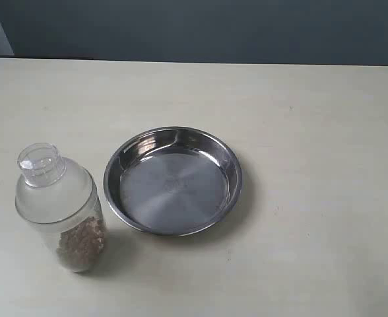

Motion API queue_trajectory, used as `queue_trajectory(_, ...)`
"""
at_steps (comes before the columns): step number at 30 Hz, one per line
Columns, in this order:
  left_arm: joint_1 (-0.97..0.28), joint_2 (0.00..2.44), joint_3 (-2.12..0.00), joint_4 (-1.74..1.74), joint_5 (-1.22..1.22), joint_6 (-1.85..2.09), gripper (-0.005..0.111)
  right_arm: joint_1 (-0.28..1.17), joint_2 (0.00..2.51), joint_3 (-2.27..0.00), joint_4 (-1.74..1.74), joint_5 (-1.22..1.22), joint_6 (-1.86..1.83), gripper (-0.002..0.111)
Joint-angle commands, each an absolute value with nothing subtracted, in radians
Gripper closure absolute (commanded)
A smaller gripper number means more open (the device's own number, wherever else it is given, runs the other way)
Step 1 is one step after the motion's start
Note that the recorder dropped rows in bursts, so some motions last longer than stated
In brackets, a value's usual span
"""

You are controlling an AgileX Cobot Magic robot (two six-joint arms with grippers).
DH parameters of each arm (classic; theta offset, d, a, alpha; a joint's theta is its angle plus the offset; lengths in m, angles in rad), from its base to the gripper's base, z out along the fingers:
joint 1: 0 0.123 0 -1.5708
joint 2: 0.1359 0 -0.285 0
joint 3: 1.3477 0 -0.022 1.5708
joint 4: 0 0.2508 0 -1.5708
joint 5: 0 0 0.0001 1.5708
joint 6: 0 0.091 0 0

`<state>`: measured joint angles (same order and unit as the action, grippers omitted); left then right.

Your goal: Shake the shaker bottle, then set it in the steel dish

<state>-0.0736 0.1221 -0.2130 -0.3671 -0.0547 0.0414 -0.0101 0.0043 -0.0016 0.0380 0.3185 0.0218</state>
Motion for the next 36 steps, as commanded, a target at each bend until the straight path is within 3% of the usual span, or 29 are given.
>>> queue_trajectory(1,-0.083,0.293,-0.354,-0.154,-0.109,0.045,0.106,-0.009,0.000,0.000,0.036,0.307,0.020,0.109)
queue_trajectory(5,-0.083,0.466,-0.486,0.105,-0.115,0.027,0.106,-0.009,0.000,0.000,0.036,0.307,0.020,0.109)
queue_trajectory(13,-0.140,0.607,-0.543,0.164,-0.218,-0.130,0.102,-0.009,0.000,0.000,0.036,0.307,0.020,0.109)
queue_trajectory(16,-0.195,0.645,-0.527,0.296,-0.239,-0.195,0.080,-0.009,0.000,0.000,0.036,0.307,0.020,0.109)
queue_trajectory(18,-0.221,0.669,-0.505,0.351,-0.287,-0.208,0.055,-0.009,0.000,0.000,0.036,0.307,0.020,0.109)
queue_trajectory(20,-0.223,0.697,-0.480,0.341,-0.330,-0.211,0.022,-0.009,0.000,0.000,0.036,0.307,0.020,0.109)
queue_trajectory(22,-0.223,0.731,-0.450,0.335,-0.363,-0.265,0.001,-0.009,0.000,0.000,0.036,0.307,0.020,0.109)
queue_trajectory(29,-0.223,0.876,-0.285,0.397,-0.724,-0.394,0.001,-0.009,0.000,0.000,0.036,0.307,0.020,0.109)
queue_trajectory(36,-0.221,1.001,-0.174,0.394,-0.875,-0.398,0.001,-0.009,0.000,0.000,0.036,0.307,0.020,0.109)
